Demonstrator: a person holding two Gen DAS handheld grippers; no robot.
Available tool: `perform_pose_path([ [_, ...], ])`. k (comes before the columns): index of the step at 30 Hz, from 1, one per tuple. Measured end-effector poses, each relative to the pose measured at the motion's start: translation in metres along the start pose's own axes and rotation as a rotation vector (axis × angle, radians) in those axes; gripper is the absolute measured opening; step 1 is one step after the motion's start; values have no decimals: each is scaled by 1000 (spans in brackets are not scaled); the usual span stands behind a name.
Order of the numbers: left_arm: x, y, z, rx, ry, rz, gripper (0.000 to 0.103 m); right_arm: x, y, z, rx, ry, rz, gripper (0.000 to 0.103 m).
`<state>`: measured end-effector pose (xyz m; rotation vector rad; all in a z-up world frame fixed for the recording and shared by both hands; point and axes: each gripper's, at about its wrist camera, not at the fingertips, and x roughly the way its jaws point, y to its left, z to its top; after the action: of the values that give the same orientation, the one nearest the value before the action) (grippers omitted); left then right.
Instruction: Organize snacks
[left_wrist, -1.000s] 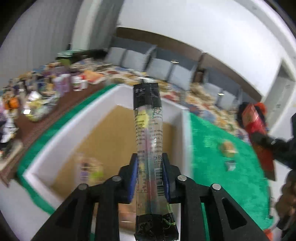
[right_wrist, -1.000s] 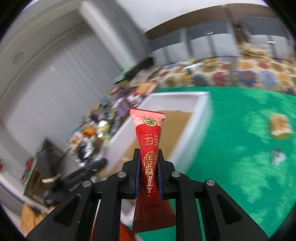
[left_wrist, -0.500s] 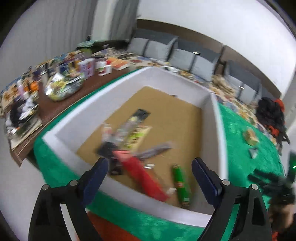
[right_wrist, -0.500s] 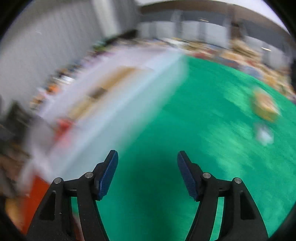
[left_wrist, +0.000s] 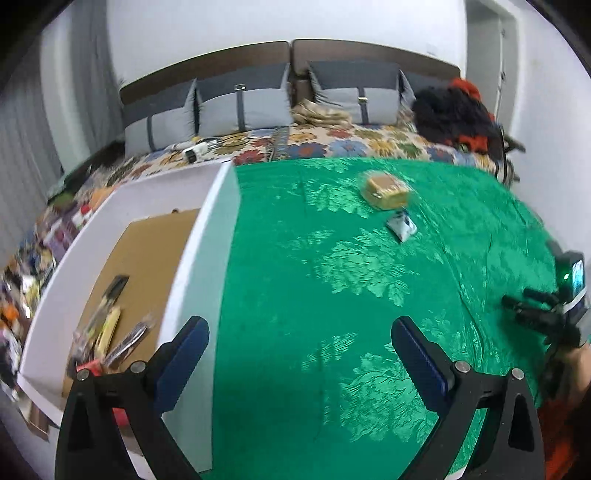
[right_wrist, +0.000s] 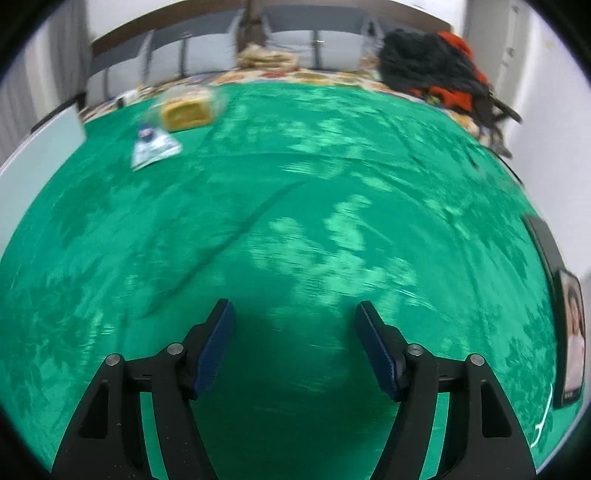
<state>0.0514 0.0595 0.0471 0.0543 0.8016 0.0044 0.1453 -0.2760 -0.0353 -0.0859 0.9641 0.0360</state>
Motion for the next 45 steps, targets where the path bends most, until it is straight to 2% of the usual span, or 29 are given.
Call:
perform_pose_path([
  [4,3,-15,7,27,10,24,99,-1,-8,2,33,-9,5,75],
  [11,8,-11,3,12,20,25,99,1,-11,-4,57,-12,-3,84],
  [16,35,-15,-19,-42,100,-71,99,0,-12,-6,60,-10,-8,86],
  [20,68,-31,-45,-53,215,-146,99,0,-12,-6,59,-10,-7,86],
  [24,86,-50,-63,-20,278,-171,99,0,-12,-6,59,-10,-7,86],
  [27,91,-60,-67,10,292,-180,99,0,-12,-6,59,-10,-6,86],
  [31,94,-70,-60,25,289,-200,99,0,-12,-6,59,-10,-6,86],
  [38,117,-82,-44,-11,318,-231,99,0,-12,-6,59,-10,-6,86],
  [45,150,-95,-9,-64,313,-239,99,1,-13,-6,59,-11,-4,87],
])
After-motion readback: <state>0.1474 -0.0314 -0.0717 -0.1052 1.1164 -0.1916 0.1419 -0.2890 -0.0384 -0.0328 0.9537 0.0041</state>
